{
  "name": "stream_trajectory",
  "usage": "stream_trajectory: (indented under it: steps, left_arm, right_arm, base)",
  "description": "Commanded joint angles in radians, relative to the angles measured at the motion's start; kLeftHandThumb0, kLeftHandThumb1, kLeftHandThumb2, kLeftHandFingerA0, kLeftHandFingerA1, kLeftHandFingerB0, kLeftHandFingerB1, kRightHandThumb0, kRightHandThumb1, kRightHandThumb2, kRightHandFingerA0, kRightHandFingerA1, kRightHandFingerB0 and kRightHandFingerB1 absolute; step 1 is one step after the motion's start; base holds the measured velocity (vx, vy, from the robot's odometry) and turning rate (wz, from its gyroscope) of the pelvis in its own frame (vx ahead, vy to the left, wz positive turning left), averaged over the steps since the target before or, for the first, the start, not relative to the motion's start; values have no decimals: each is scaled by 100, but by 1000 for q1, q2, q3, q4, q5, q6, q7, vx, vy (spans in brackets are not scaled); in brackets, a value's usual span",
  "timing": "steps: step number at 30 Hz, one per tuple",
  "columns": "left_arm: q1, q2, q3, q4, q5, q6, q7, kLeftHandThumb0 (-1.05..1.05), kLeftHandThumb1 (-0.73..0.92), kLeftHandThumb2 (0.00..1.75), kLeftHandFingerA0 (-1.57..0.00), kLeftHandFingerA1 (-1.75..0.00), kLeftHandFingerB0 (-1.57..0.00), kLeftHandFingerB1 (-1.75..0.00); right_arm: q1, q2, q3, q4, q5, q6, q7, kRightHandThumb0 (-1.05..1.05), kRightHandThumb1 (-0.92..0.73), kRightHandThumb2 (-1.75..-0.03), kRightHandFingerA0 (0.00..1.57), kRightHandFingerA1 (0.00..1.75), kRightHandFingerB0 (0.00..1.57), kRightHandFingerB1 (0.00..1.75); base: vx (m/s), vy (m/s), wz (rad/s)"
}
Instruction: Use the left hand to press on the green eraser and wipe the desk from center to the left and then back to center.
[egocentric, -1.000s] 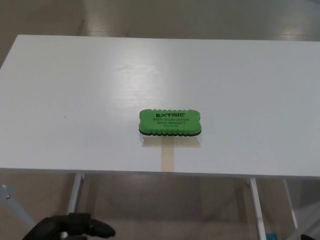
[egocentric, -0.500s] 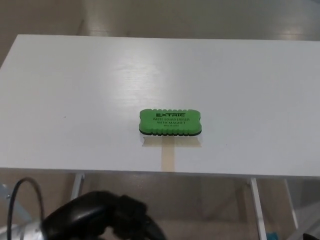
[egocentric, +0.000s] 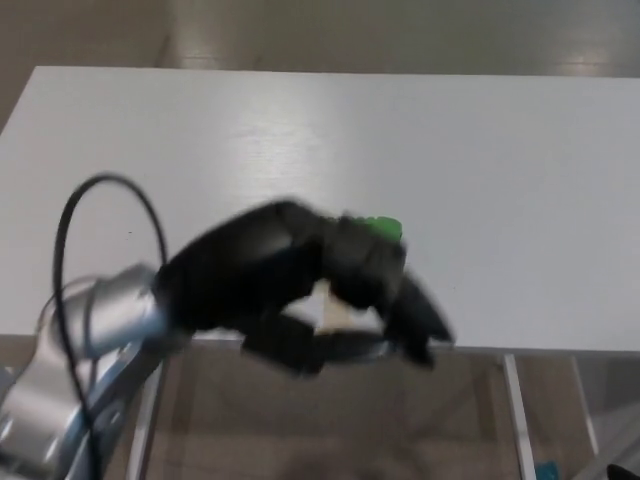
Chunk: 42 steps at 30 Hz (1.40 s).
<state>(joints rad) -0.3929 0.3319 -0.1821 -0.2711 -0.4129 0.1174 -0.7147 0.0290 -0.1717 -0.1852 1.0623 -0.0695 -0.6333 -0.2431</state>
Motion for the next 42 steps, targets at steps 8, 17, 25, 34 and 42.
stream_trajectory:
  steps: [8, 17, 25, 34, 42]
  left_arm:
    - [-385, -277, 66, 644, 244, 38, 523, -26, 79, 63, -97, -79, -89, -52]
    - [-475, -311, 62, 985, 333, -66, 699, -24, 78, 63, -100, -84, -90, -54]
    - [-503, -307, 58, 1143, 358, -100, 746, -25, 80, 63, -103, -84, -91, -54]
    - [-521, -305, 89, 1298, 359, -169, 774, -26, 82, 64, -103, -85, -93, -56]
    - [-517, -308, 77, 1365, 410, -221, 791, -24, 79, 64, -102, -83, -96, -54]
  right_arm:
    - [17, 15, -2, 24, 15, -46, 4, -46, -80, -64, 75, 49, 55, 37]
    - [35, 8, 16, 18, -16, -22, -27, -45, -80, -65, 74, 48, 56, 38]
    - [39, 6, 19, 11, -9, -22, -15, -45, -79, -65, 73, 48, 59, 39]
    - [31, 8, 15, 10, 6, -21, 2, -46, -79, -65, 74, 48, 64, 44]
    - [27, 23, -3, -5, 41, -35, 39, -46, -80, -65, 75, 48, 65, 42]
  base:
    - [0, 0, 0]
    - [0, 0, 0]
    - [0, 0, 0]
    - [0, 0, 0]
    - [0, 0, 0]
